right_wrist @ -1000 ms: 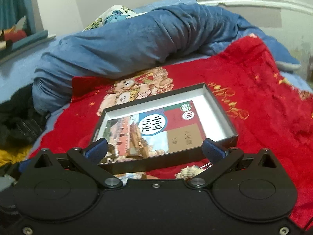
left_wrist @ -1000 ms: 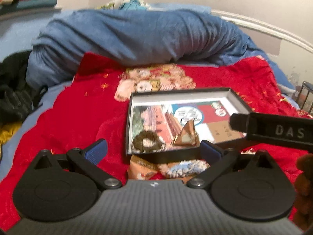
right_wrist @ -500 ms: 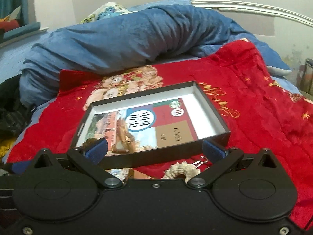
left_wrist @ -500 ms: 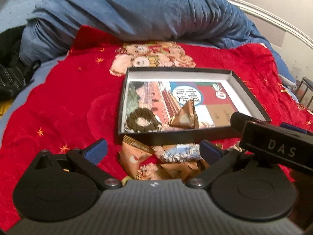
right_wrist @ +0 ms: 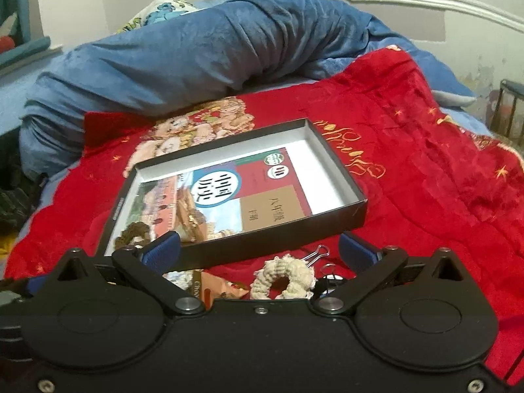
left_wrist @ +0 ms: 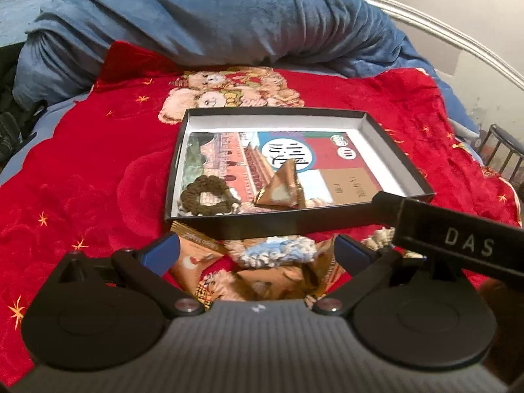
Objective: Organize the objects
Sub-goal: 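Withdraw both tools from the box back toward the remaining items, then move the left tool to another orange paper packet while the right tool approaches the cream lace scrunchie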
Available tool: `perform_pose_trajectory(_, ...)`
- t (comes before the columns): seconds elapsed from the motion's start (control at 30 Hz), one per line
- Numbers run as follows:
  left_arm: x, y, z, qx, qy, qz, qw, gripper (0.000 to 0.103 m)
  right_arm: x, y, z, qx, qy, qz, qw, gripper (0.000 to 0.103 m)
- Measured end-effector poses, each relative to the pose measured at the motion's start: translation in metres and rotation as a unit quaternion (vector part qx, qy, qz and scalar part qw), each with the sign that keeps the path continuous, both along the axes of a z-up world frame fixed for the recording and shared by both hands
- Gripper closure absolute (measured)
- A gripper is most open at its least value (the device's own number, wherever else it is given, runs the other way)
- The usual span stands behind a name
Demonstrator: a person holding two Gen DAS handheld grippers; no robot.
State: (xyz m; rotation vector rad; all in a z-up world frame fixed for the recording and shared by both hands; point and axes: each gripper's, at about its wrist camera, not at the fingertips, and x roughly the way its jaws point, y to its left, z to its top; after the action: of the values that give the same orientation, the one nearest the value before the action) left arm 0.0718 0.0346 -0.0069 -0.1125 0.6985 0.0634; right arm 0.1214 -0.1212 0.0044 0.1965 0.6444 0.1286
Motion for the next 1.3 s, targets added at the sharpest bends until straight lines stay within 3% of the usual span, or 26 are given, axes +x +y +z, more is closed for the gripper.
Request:
perform_pose_trajectory(0.13, 0.0, -0.009, -0.001, 0.037, 0.0, -0.007, 0.9993, 0.0, -0.002, -0.009, -0.001, 0.052, 0.01, 0.023, 0.998, 0.0)
perform_pose_trajectory(0.2, 0.0, -0.011, -0.003, 0.038, 0.006, -0.012, 0.9992, 0.0, -0.003, -0.012, -0.002, 0.066, 0.014, 0.016, 0.998, 0.0)
perform_pose_trajectory(0.5, -0.004, -0.015, -0.006, 0.021, -0.006, -0.008, 0.9997, 0.0, 0.004, -0.015, -0.012, 0.044, 0.056, 0.002, 0.997, 0.003)
perform_pose_trajectory(0.63, -0.006, -0.02, -0.01, 0.015, 0.004, 0.013, 0.9998, 0.006, 0.001, -0.027, -0.011, 0.035, 0.053, -0.012, 0.998, 0.004)
perform_pose_trajectory(0.83, -0.02, -0.03, -0.015, 0.015, 0.02, 0.002, 0.9997, 0.007, 0.005, -0.055, -0.009, 0.067, 0.057, -0.025, 0.996, 0.012)
perform_pose_trajectory(0.97, -0.019, -0.039, -0.016, 0.04, 0.014, -0.017, 0.999, 0.007, 0.007, -0.059, -0.018, 0.1, 0.083, -0.009, 0.991, 0.026)
perform_pose_trajectory(1.07, -0.014, -0.037, -0.021, 0.038, 0.023, -0.024, 0.9988, 0.013, 0.005, -0.049, -0.022, 0.093, 0.086, 0.007, 0.992, 0.033)
perform_pose_trajectory(1.13, -0.01, -0.035, -0.025, 0.027, 0.036, -0.02, 0.9988, 0.024, 0.004, -0.038, -0.025, 0.084, 0.082, 0.022, 0.993, 0.039)
perform_pose_trajectory(1.2, -0.007, -0.031, -0.029, 0.027, 0.044, -0.011, 0.9986, 0.03, 0.004, -0.027, -0.028, 0.084, 0.08, 0.048, 0.992, 0.046)
perform_pose_trajectory(1.3, -0.005, -0.027, -0.032, 0.024, 0.043, 0.005, 0.9988, 0.031, 0.005, -0.016, -0.031, 0.095, 0.074, 0.082, 0.989, 0.049)
